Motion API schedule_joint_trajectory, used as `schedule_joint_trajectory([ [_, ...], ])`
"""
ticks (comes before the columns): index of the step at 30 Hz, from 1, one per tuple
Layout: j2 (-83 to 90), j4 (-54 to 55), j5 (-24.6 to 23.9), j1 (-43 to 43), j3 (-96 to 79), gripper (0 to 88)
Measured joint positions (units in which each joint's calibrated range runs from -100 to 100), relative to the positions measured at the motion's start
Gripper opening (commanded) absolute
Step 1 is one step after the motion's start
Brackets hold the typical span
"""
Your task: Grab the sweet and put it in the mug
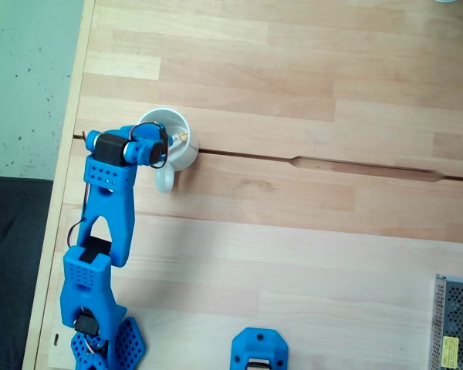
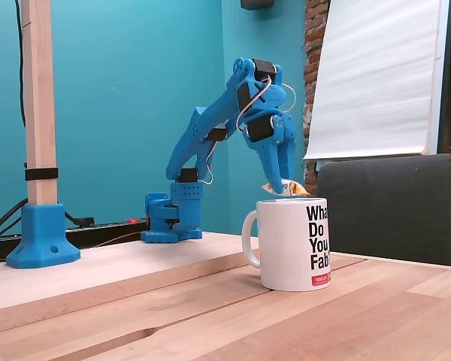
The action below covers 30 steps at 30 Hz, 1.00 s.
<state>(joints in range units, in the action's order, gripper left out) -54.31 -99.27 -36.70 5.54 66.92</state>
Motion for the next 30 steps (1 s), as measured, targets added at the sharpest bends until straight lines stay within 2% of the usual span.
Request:
schedule_joint_trajectory([
  [15, 0.0, 0.0, 0.34, 0.0, 0.36, 0.0],
  [25, 0.0, 0.0, 0.34, 0.0, 0.45, 22.8],
  [30, 0.0, 0.0, 0.1, 0.0, 0.45, 28.8],
])
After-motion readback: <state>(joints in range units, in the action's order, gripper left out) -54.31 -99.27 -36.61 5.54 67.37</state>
